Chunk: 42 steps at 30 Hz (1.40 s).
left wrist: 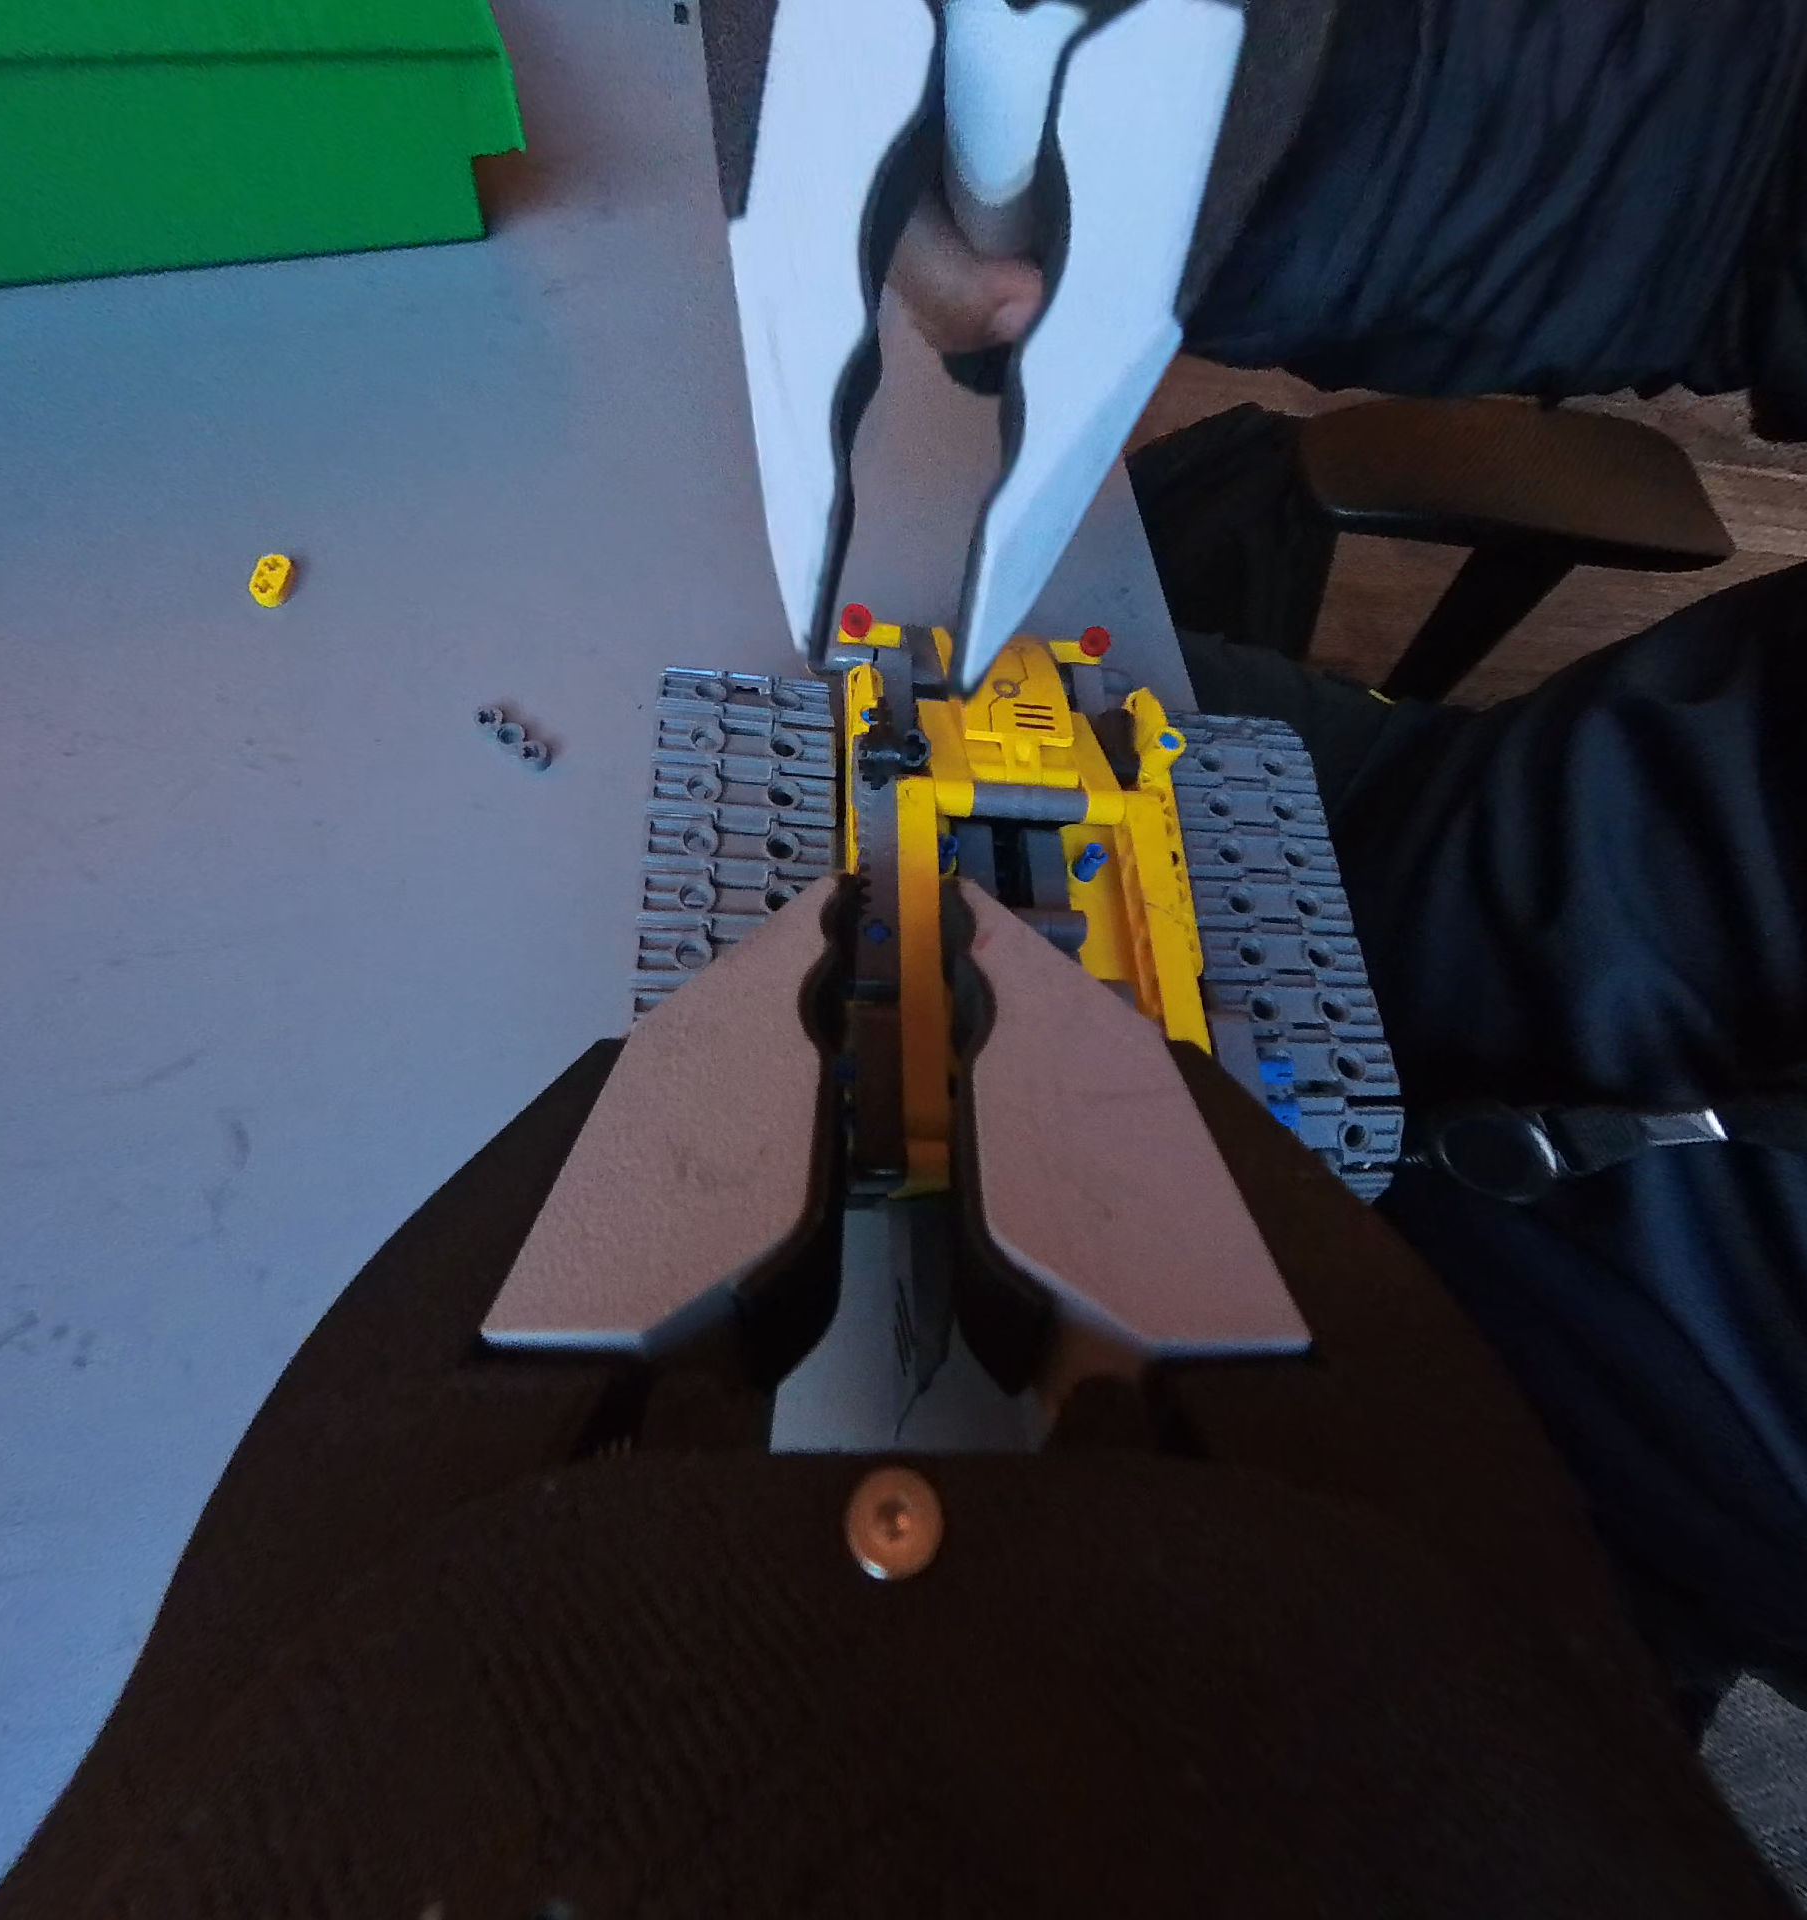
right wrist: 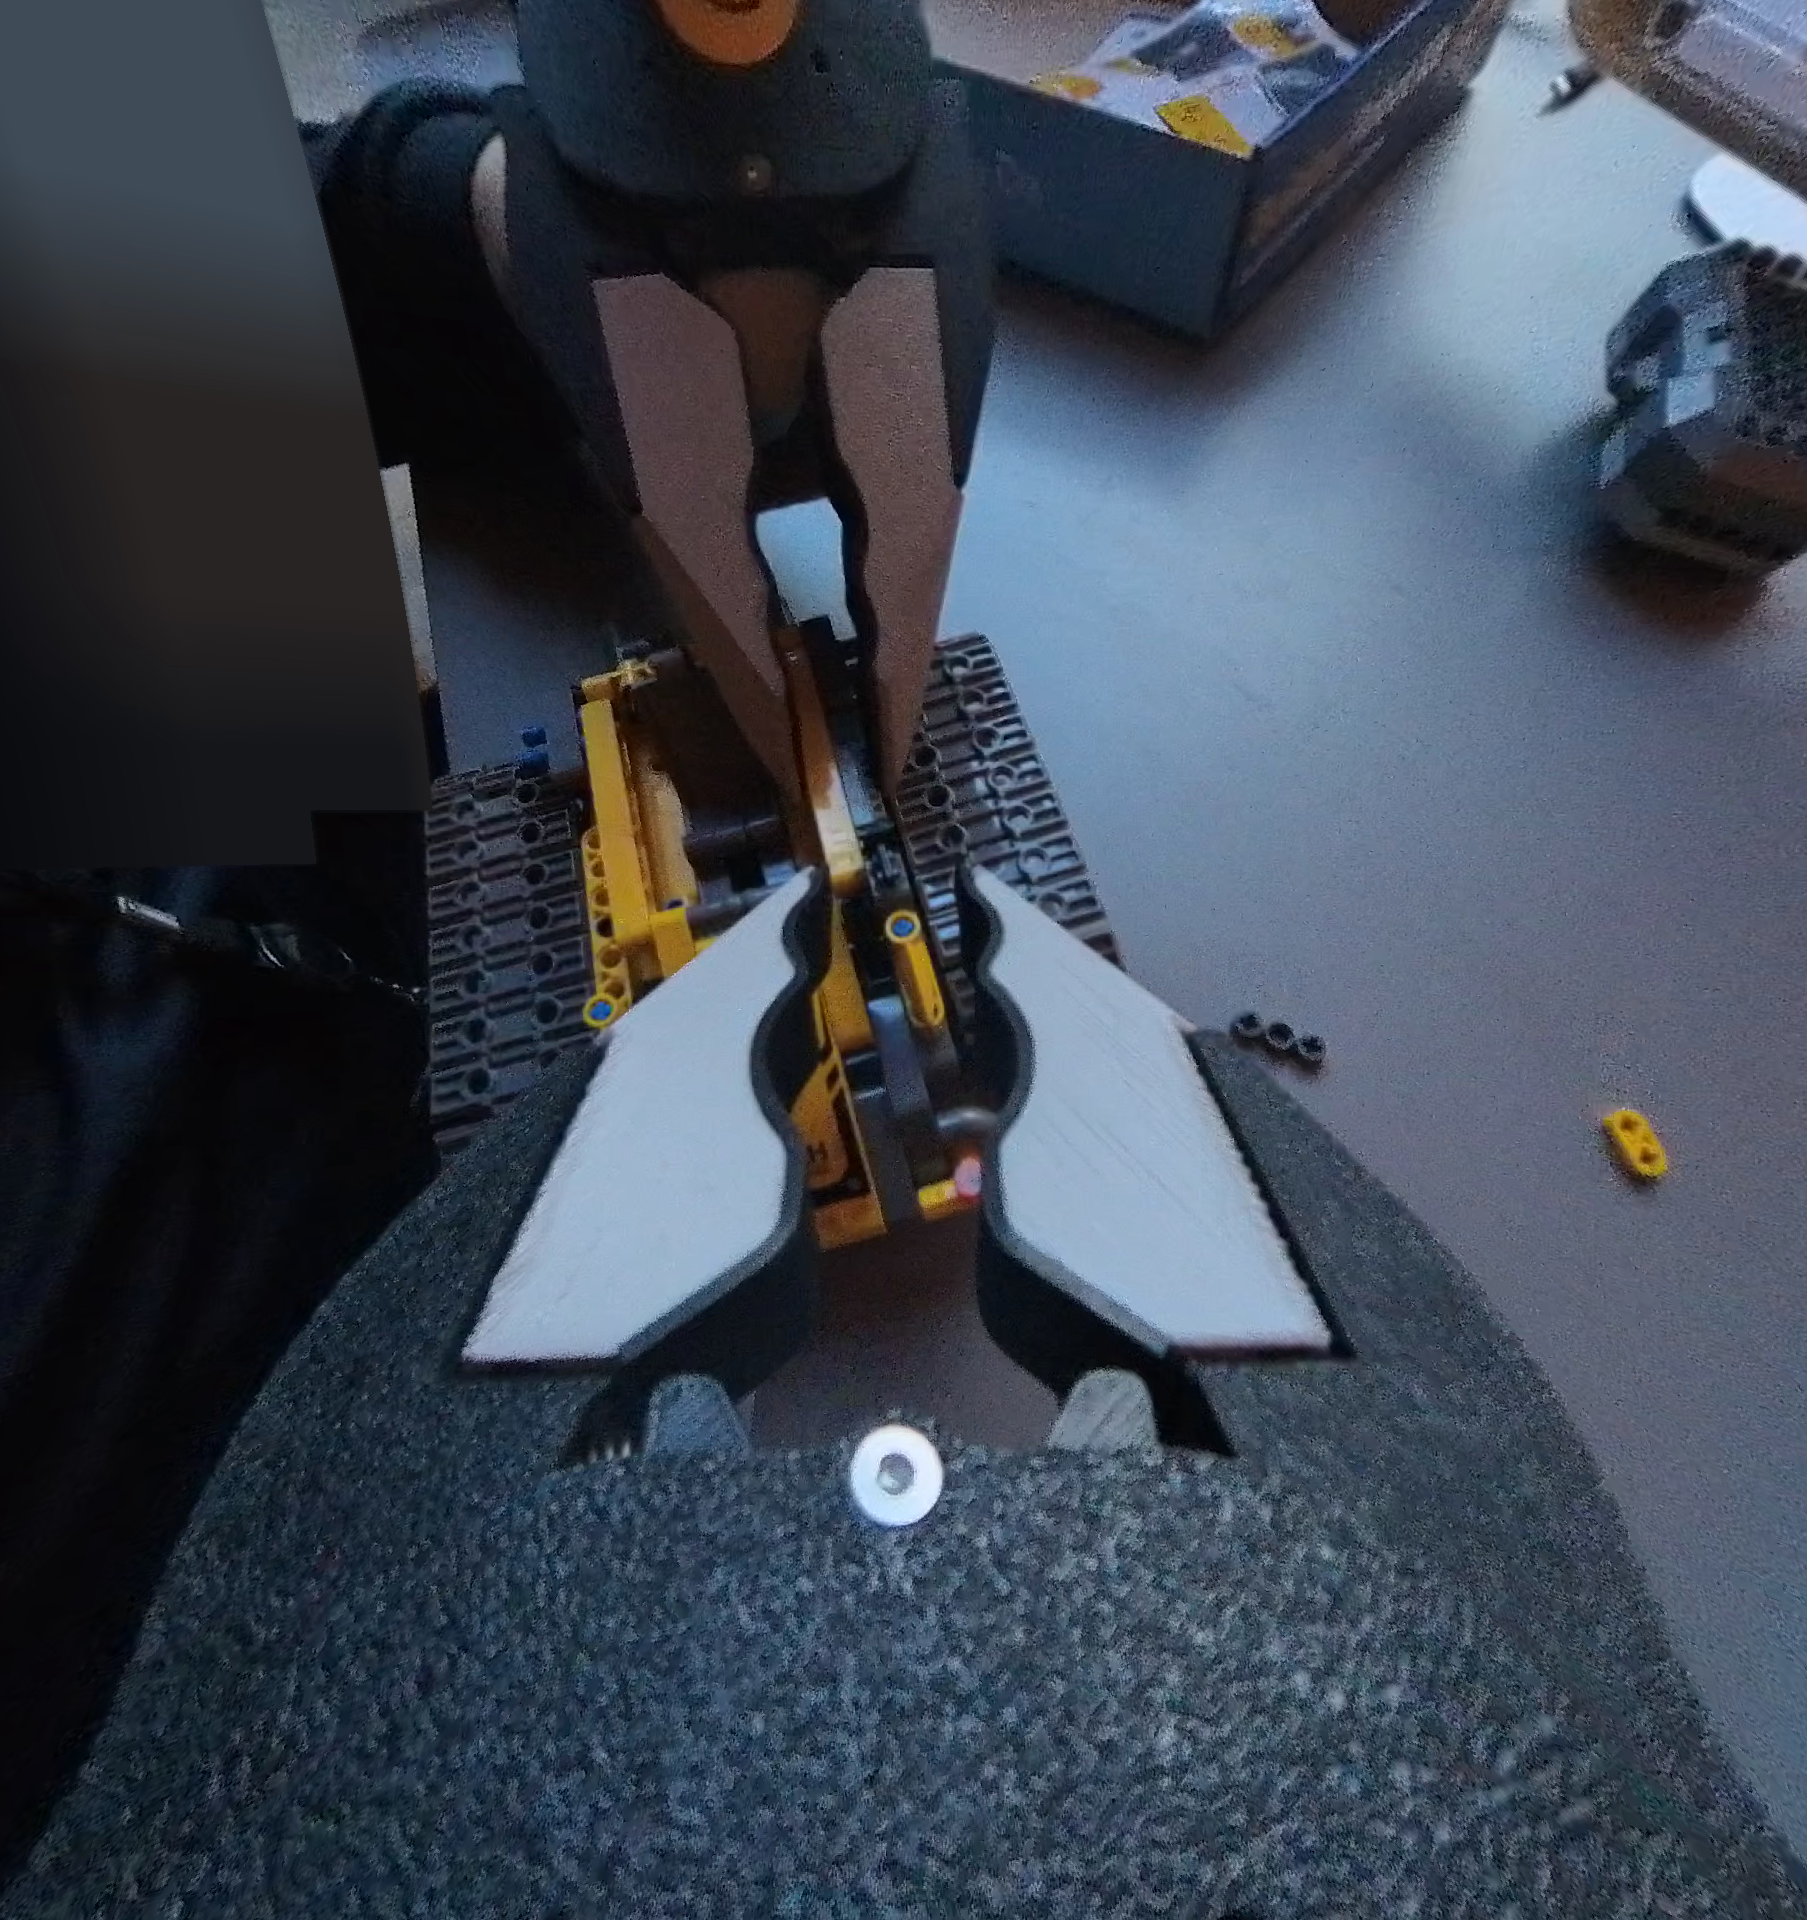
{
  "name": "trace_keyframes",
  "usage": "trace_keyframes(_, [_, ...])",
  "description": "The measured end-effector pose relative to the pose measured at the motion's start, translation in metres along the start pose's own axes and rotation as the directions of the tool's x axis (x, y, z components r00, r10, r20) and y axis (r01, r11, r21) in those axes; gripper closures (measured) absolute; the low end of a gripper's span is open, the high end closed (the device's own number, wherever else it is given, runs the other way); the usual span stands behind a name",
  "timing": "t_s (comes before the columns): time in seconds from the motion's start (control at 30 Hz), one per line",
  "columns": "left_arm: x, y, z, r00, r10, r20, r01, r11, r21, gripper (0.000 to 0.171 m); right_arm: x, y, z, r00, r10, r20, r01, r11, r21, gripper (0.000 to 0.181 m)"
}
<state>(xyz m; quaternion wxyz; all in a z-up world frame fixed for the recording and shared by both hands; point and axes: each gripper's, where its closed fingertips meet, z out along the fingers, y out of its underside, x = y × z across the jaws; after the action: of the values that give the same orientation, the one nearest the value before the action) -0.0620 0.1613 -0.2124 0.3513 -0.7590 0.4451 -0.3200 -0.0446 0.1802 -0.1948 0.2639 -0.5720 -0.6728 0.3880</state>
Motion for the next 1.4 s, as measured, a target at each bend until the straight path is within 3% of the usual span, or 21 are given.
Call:
trace_keyframes(0.17, [0.003, 0.000, 0.003, 0.999, -0.011, -0.039, 0.010, 1.000, -0.012, 0.155, -0.002, 0.004, 0.017, 0.998, -0.036, 0.058, 0.038, 0.999, -0.028, 0.163])
trace_keyframes(0.27, [0.003, -0.001, 0.005, 0.999, -0.008, -0.044, 0.007, 1.000, -0.020, 0.155, -0.002, 0.003, 0.017, 0.997, -0.033, 0.072, 0.033, 0.999, -0.002, 0.172])
trace_keyframes(0.43, [0.002, -0.002, 0.007, 0.999, 0.032, -0.030, -0.033, 0.999, -0.043, 0.155, -0.005, 0.004, 0.021, 0.994, -0.044, 0.096, 0.040, 0.998, 0.044, 0.172])
trace_keyframes(0.6, [-0.001, -0.001, 0.008, 0.999, 0.025, -0.026, -0.027, 0.997, -0.067, 0.158, -0.002, 0.003, 0.020, 0.997, -0.037, 0.062, 0.028, 0.989, 0.143, 0.177])
trace_keyframes(0.67, [0.002, 0.001, 0.007, 0.999, 0.028, -0.039, -0.031, 0.996, -0.080, 0.158, -0.004, -0.002, 0.019, 0.997, 0.040, 0.073, -0.056, 0.972, 0.228, 0.179])
trace_keyframes(0.7, [0.003, 0.000, 0.008, 0.999, 0.015, -0.049, -0.018, 0.997, -0.072, 0.159, -0.001, -0.010, 0.013, 0.992, 0.095, 0.086, -0.117, 0.944, 0.308, 0.179])
trace_keyframes(0.77, [0.011, -0.002, 0.014, 0.997, 0.001, -0.074, -0.006, 0.998, -0.068, 0.158, 0.022, -0.049, -0.034, 0.961, 0.222, 0.164, -0.275, 0.759, 0.590, 0.180])
trace_keyframes(0.8, [0.014, -0.003, 0.017, 0.998, 0.022, -0.066, -0.027, 0.996, -0.079, 0.158, 0.036, -0.056, -0.049, 0.954, 0.245, 0.175, -0.299, 0.701, 0.647, 0.178])
trace_keyframes(0.83, [0.013, -0.005, 0.019, 0.998, 0.046, -0.041, -0.050, 0.995, -0.088, 0.158, 0.043, -0.052, -0.047, 0.951, 0.257, 0.172, -0.307, 0.714, 0.629, 0.177])
trace_keyframes(0.9, [0.008, -0.008, 0.021, 0.998, 0.068, 0.004, -0.068, 0.994, -0.084, 0.159, 0.043, -0.031, -0.020, 0.944, 0.280, 0.173, -0.329, 0.812, 0.482, 0.177])
trace_keyframes(1.0, [0.012, 0.001, 0.009, 0.996, 0.074, -0.048, -0.079, 0.991, -0.110, 0.158, 0.058, 0.001, -0.010, 0.969, 0.247, -0.032, -0.225, 0.922, 0.314, 0.176])
trace_keyframes(1.1, [0.014, 0.013, -0.011, 0.989, 0.006, -0.145, -0.021, 0.995, -0.097, 0.158, 0.082, 0.011, -0.029, 0.954, 0.246, -0.169, -0.191, 0.939, 0.287, 0.176])
trace_keyframes(1.2, [0.010, 0.018, -0.023, 0.978, -0.040, -0.206, 0.027, 0.997, -0.067, 0.158, 0.088, 0.024, -0.031, 0.949, 0.260, -0.178, -0.217, 0.949, 0.227, 0.175])
trace_keyframes(1.3, [0.004, 0.018, -0.026, 0.980, -0.036, -0.196, 0.028, 0.999, -0.043, 0.158, 0.092, 0.053, -0.015, 0.944, 0.235, -0.232, -0.223, 0.972, 0.077, 0.175])
trace_keyframes(1.4, [0.002, 0.016, -0.025, 0.980, -0.030, -0.196, 0.025, 0.999, -0.027, 0.159, 0.093, 0.082, -0.002, 0.935, 0.237, -0.263, -0.270, 0.958, -0.097, 0.158])
